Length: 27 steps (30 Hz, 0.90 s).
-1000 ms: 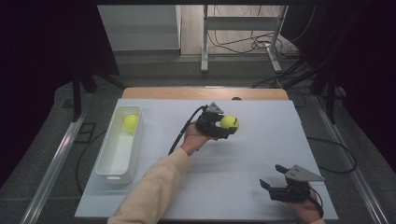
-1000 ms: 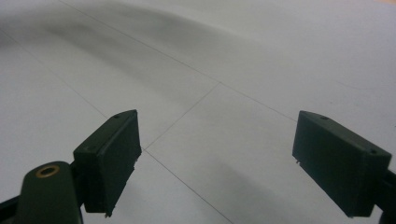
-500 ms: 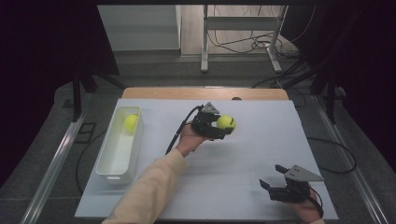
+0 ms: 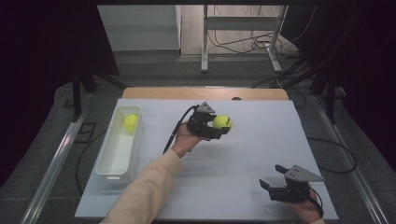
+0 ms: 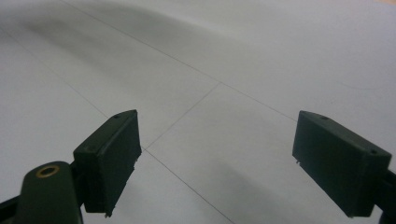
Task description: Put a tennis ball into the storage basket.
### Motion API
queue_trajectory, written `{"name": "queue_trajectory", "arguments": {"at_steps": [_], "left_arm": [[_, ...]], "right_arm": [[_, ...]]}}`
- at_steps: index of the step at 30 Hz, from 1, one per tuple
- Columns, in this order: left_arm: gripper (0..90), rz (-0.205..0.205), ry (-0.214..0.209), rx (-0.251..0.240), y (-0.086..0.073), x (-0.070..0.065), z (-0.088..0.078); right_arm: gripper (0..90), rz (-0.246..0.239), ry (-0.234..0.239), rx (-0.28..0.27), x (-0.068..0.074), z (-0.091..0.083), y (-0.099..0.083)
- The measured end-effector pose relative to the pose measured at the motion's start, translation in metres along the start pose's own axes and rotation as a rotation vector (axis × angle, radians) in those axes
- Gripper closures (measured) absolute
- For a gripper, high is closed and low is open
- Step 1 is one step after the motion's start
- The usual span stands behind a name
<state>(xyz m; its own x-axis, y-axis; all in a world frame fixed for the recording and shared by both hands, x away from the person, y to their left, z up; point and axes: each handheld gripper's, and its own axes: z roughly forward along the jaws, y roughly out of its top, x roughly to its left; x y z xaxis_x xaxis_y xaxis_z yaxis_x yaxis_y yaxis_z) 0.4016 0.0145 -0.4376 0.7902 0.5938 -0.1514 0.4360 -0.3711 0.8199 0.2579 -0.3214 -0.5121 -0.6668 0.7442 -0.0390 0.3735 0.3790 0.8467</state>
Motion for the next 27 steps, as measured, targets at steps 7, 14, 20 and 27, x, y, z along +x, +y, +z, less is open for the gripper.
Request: {"name": "queue_trajectory", "arguments": {"at_steps": [7, 14, 20, 27], "left_arm": [[26.8, 0.001, 0.006, -0.003, -0.001, -0.001, -0.008], [26.8, -0.003, 0.01, -0.005, -0.001, -0.001, -0.013], [26.8, -0.008, 0.014, -0.009, -0.001, 0.0, -0.018], [26.8, -0.012, 0.02, -0.009, -0.003, 0.002, -0.021]], "right_arm": [[15.6, 0.0, -0.002, 0.001, 0.0, 0.0, 0.0], [15.6, 0.001, -0.003, 0.001, 0.0, 0.0, 0.0], [15.6, 0.0, -0.002, 0.002, 0.0, 0.0, 0.0], [15.6, -0.002, -0.002, 0.001, 0.0, 0.0, 0.0]]}}
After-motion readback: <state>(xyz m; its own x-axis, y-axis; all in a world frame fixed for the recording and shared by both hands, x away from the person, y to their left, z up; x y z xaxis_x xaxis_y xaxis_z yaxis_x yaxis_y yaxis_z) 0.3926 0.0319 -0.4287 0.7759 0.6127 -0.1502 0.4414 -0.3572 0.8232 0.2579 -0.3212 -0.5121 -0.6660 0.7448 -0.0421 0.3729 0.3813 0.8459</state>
